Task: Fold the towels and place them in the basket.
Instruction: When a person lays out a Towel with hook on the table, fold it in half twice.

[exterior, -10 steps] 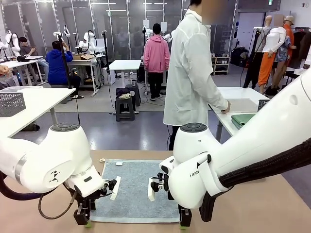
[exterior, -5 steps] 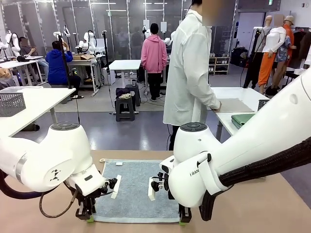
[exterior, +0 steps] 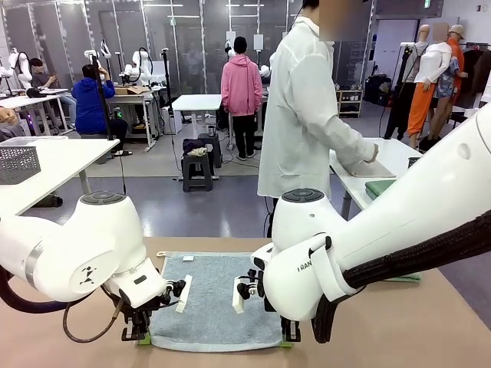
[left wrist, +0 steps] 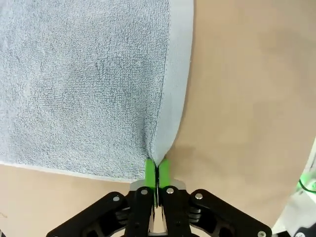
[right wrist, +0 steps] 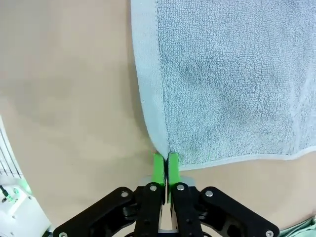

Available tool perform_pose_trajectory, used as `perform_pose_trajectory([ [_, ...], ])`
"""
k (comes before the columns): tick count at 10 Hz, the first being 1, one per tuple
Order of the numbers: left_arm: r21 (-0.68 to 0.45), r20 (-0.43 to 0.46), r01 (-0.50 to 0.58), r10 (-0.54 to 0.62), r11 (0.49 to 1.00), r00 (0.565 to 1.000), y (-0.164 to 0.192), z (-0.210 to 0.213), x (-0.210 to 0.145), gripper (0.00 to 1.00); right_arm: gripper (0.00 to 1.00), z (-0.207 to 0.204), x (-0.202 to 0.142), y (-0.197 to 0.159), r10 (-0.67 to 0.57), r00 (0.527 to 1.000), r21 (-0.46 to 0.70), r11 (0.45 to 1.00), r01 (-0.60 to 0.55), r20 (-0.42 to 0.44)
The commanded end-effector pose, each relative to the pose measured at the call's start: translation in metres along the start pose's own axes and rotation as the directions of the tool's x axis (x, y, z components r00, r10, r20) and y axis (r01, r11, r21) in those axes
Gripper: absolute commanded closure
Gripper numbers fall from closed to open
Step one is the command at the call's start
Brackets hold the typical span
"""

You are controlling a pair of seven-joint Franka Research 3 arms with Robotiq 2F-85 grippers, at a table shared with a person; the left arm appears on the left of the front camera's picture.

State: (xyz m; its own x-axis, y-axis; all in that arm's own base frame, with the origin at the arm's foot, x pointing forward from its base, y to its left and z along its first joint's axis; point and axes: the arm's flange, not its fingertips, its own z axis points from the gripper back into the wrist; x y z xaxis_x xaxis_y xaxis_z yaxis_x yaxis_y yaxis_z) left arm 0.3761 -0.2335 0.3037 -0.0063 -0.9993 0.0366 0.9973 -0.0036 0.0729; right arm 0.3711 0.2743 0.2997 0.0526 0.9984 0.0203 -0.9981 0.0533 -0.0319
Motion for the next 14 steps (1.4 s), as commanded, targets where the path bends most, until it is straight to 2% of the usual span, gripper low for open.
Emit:
perform_pose_trajectory([
  [1,-0.001,0.007,0.018,-0.018,1.000,1.000,0.004,0.001,0.001,1.00,1.00,0.001,0.001,-0.002,0.018,1.000,0.013,1.000,-0.018,0.004],
  [3,0.003,0.016,-0.037,0.037,0.999,0.999,0.001,0.004,0.004,1.00,1.00,-0.003,0.002,-0.002,-0.051,0.998,-0.019,0.999,0.051,-0.042],
  [4,0.001,0.001,0.001,-0.001,1.000,1.000,0.000,0.001,0.000,1.00,1.00,0.000,0.000,0.000,0.001,1.000,0.000,1.000,-0.001,0.000],
  [6,0.003,0.002,-0.004,0.004,1.000,1.000,0.001,0.001,0.001,0.97,0.96,0.000,-0.001,0.000,-0.011,1.000,-0.002,1.000,0.011,-0.004],
  [8,0.031,0.016,-0.010,0.010,0.999,1.000,0.006,0.028,-0.001,0.97,0.96,0.021,-0.007,-0.003,0.003,0.998,-0.005,1.000,-0.002,0.055],
  [14,0.112,0.054,-0.015,0.009,0.994,0.998,0.052,0.086,-0.004,0.97,0.96,0.087,0.007,-0.039,0.024,0.998,-0.086,0.996,-0.019,0.057],
])
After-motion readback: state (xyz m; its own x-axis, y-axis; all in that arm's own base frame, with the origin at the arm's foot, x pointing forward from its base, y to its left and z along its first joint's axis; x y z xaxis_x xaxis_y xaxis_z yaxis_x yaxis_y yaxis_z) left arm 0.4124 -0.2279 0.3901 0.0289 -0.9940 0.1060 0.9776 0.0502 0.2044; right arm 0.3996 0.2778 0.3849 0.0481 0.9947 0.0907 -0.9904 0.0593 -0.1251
